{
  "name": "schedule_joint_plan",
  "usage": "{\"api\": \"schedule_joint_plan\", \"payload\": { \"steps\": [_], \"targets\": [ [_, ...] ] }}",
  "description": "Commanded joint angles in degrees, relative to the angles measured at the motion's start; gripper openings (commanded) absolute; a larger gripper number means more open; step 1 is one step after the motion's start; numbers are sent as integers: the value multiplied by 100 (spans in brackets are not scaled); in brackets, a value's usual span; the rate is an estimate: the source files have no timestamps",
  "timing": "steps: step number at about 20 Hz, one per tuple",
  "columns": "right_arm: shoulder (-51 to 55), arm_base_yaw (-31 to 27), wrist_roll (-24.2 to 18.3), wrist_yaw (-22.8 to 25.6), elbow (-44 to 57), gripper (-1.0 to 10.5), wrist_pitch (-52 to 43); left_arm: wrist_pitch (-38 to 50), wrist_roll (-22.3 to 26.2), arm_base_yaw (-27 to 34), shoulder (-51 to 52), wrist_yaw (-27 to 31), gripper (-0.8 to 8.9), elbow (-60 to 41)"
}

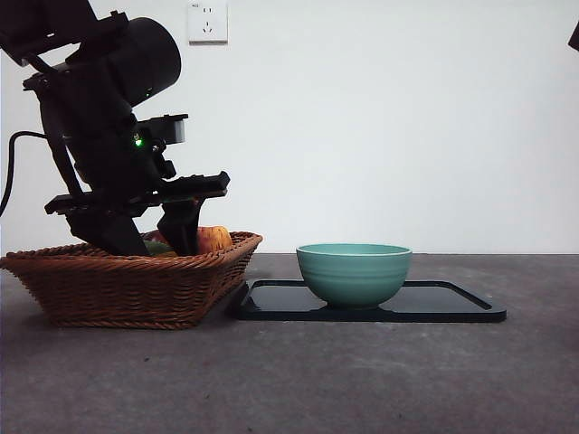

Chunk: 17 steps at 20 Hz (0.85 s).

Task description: Pick up the wifruite, put it on the bowl, pick up the plate, put it on desk

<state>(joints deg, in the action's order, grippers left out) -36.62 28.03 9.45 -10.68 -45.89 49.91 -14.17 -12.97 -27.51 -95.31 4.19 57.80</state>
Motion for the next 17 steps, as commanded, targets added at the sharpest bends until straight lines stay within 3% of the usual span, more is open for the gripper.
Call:
{"api": "schedule_joint_plan", "payload": {
  "steps": [1, 2, 17],
  "targets": [
    [-26, 35, 61, 11, -28, 199, -59, -195, 48, -9, -153, 17, 296, 48],
    [-26, 35, 61, 13, -28, 199, -59, -234, 46, -9, -153, 17, 351, 50],
    [-28, 35, 63, 13, -28, 199, -59, -662, 37, -46, 966, 7, 352, 63]
  ]
}}
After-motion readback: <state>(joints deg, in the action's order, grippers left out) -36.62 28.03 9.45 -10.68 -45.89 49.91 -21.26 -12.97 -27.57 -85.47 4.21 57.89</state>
